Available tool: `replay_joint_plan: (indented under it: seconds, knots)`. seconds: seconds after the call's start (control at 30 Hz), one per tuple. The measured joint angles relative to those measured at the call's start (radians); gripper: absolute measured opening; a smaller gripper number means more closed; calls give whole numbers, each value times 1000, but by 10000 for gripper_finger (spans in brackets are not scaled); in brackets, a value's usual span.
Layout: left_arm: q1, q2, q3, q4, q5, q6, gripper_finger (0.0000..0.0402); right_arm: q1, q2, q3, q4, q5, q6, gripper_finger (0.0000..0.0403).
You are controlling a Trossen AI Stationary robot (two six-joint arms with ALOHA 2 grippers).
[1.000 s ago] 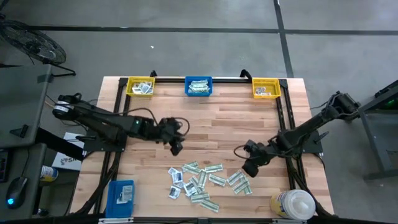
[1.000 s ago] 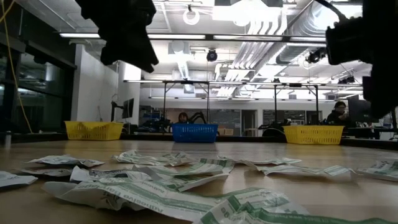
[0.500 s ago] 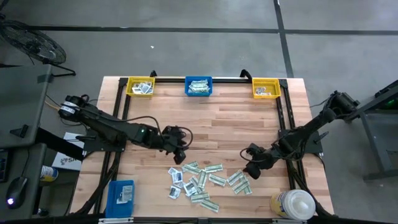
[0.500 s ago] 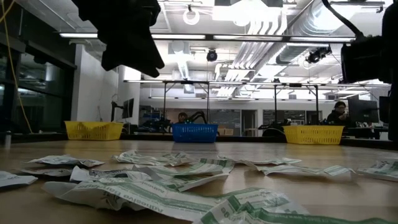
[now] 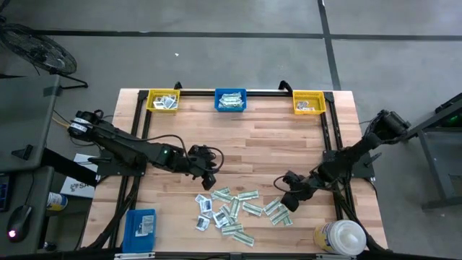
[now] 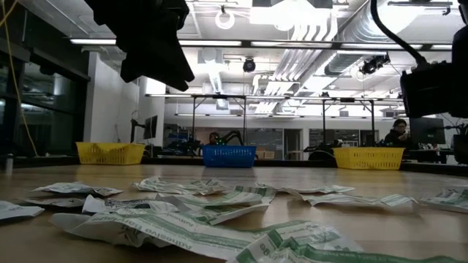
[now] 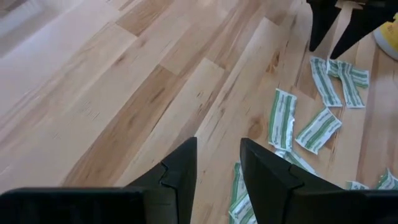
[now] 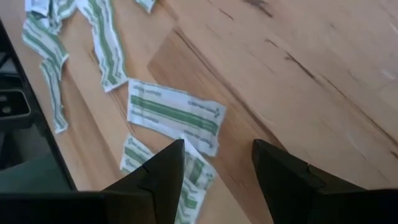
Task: Pick & Place First Aid Supplies
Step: Put the green bandage pack into the top blue bin
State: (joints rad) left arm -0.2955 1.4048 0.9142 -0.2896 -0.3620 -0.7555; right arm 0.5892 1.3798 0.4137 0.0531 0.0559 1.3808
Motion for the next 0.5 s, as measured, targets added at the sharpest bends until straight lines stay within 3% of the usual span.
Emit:
replay_joint_plan:
  seconds: [0.5]
  knots:
    - [0, 0, 0, -4, 1, 18, 122, 0, 48, 0, 85, 22, 6, 185]
